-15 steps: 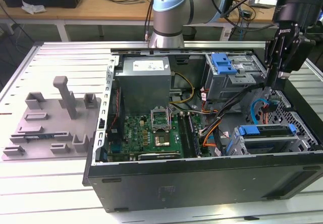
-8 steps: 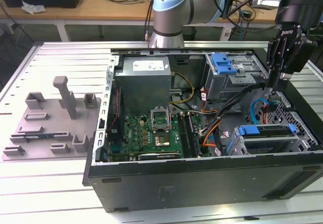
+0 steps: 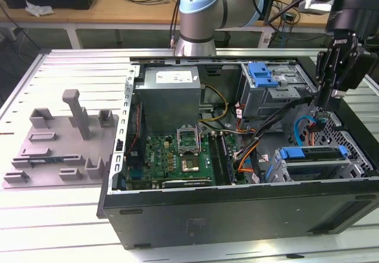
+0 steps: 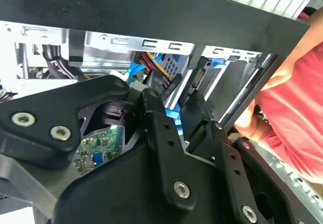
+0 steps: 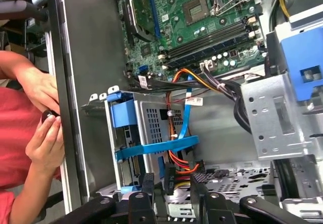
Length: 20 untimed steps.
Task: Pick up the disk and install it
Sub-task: 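Insert the first disk wire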
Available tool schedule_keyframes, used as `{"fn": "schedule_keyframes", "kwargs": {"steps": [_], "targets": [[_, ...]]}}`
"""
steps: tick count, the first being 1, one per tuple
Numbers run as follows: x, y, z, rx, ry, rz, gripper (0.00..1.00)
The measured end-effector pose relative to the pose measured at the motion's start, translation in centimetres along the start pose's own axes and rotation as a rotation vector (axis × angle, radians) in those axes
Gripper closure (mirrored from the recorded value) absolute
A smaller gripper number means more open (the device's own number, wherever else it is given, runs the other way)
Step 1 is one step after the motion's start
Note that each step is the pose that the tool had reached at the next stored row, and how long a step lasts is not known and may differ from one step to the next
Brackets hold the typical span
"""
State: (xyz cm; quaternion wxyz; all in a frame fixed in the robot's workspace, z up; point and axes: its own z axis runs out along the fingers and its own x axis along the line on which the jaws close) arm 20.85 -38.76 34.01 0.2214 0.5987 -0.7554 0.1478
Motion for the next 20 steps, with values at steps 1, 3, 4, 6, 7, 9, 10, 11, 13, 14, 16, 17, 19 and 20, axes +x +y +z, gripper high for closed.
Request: {"fn": "schedule_keyframes", "kwargs": {"steps": [1, 3, 4, 6, 7, 9, 10, 11, 13, 14, 16, 17, 19, 20], "targets": [[-0.01, -0.01, 0.08, -0.0001, -0.0001, 0.000, 0.58], [-0.12, -0.02, 0.28, 0.0002, 0.0010, 0.000, 0.58], [-0.18, -0.02, 0.39, 0.0003, 0.0019, 0.000, 0.58], [-0.24, -0.02, 0.49, 0.0004, 0.0032, 0.001, 0.58], [-0.26, -0.02, 0.53, 0.0000, 0.0039, 0.002, 0.58], [-0.32, -0.02, 0.62, -0.0012, 0.0054, 0.005, 0.58], [-0.36, -0.02, 0.69, -0.0019, 0.0065, 0.007, 0.58], [-0.39, -0.02, 0.75, -0.0024, 0.0076, 0.008, 0.58], [-0.45, -0.01, 0.85, -0.0027, 0.0110, 0.010, 0.58], [-0.47, 0.00, 0.89, -0.0026, 0.0131, 0.011, 0.58], [-0.50, 0.02, 0.96, -0.0016, 0.0206, 0.013, 0.58], [-0.51, 0.03, 0.99, -0.0006, 0.0262, 0.014, 0.58], [-0.67, 0.14, 0.99, 0.0050, 0.0554, 0.019, 0.58], [-0.80, 0.23, 0.94, 0.0069, 0.0647, 0.021, 0.58]]}}
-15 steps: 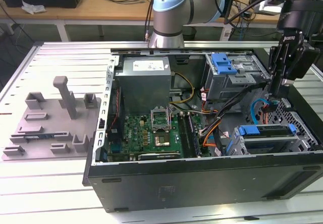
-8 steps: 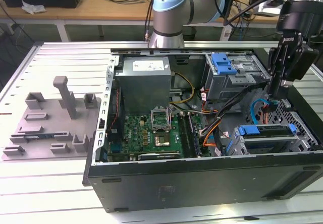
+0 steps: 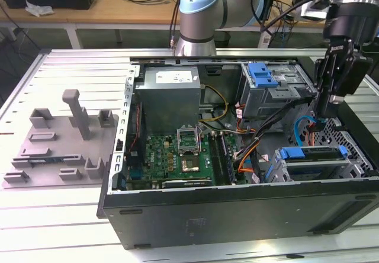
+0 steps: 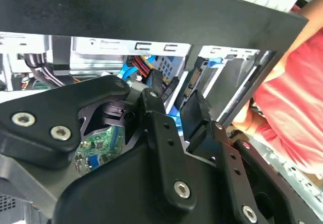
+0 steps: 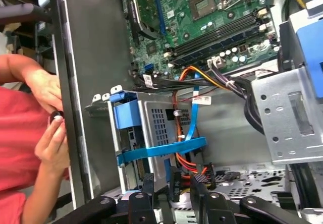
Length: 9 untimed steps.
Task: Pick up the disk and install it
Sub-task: 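Insert the first disk wire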
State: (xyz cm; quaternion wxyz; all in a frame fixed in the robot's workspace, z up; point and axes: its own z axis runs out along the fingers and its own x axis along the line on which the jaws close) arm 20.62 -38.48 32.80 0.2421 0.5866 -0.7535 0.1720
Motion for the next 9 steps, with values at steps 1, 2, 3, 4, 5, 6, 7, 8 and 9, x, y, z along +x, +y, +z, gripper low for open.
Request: {"fn": "schedule_keyframes", "kwargs": {"steps": [1, 2, 3, 4, 5, 6, 7, 8, 9], "targets": [[-0.24, 0.28, -0.13, 0.0020, 0.0093, 0.002, 0.58], [-0.32, 0.42, -0.15, 0.0024, 0.0100, 0.002, 0.58], [-0.39, 0.50, -0.15, 0.0025, 0.0102, 0.002, 0.58], [-0.45, 0.52, -0.15, 0.0029, 0.0104, 0.002, 0.58], [-0.46, 0.52, -0.15, 0.0031, 0.0112, 0.003, 0.58], [-0.47, 0.52, -0.13, 0.0033, 0.0126, 0.003, 0.58], [-0.47, 0.51, -0.13, 0.0038, 0.0144, 0.003, 0.58], [-0.48, 0.49, -0.13, 0.0040, 0.0146, 0.003, 0.58], [-0.50, 0.43, -0.13, 0.0044, 0.0146, 0.002, 0.58]]}}
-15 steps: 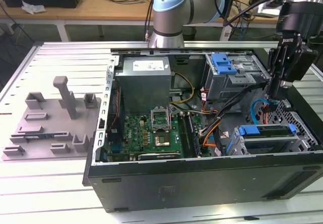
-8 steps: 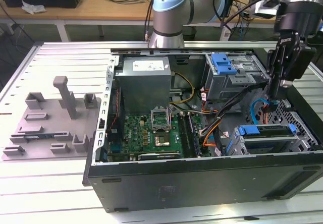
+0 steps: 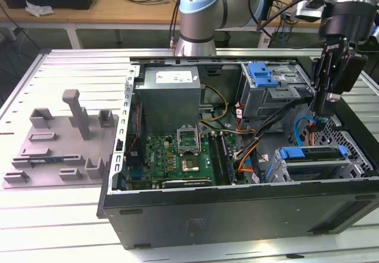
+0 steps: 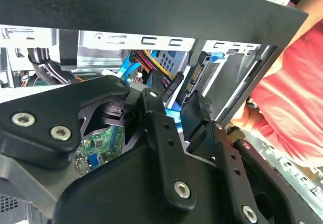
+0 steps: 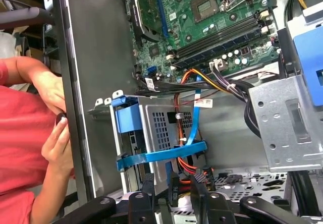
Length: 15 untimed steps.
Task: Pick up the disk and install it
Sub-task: 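Insert the first disk wire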
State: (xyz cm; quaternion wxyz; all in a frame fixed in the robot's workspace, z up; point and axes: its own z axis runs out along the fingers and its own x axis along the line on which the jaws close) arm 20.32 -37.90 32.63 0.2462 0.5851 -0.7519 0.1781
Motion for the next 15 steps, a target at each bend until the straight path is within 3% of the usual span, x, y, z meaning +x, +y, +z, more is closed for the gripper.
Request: {"fn": "schedule_keyframes", "kwargs": {"steps": [13, 14, 15], "targets": [[-0.16, -0.19, 0.18, 0.0007, 0.0003, -0.001, 0.58], [-0.17, -0.19, 0.21, 0.0007, 0.0003, -0.001, 0.60], [-0.19, -0.19, 0.22, 0.0007, 0.0003, -0.001, 0.73]]}}
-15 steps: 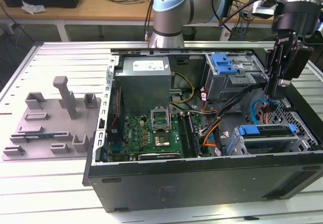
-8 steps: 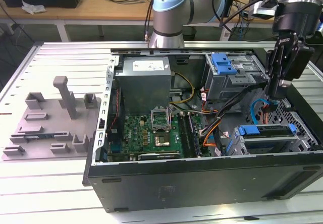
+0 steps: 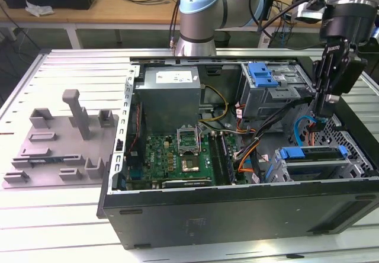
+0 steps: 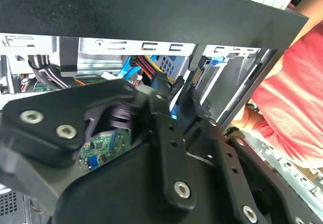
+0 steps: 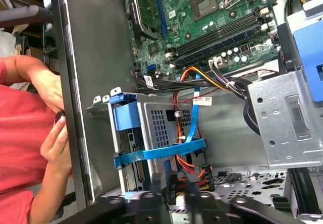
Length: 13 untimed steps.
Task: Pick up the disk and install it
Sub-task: 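Insert the first disk wire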
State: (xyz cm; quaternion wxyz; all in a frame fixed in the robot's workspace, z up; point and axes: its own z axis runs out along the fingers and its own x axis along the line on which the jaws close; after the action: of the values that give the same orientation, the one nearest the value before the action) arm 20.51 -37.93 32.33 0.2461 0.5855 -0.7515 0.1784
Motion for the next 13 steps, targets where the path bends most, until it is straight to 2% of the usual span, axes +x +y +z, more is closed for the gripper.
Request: {"fn": "schedule_keyframes", "kwargs": {"steps": [1, 2, 9, 13], "targets": [[-0.01, 0.00, 0.02, 0.0000, 0.0000, 0.000, 0.73], [-0.03, 0.00, 0.04, 0.0000, 0.0000, 0.000, 0.84], [-0.02, -0.01, 0.06, 0.0000, 0.0000, 0.000, 0.84], [0.37, -0.02, -0.34, 0.0000, 0.0000, 0.000, 0.84]]}}
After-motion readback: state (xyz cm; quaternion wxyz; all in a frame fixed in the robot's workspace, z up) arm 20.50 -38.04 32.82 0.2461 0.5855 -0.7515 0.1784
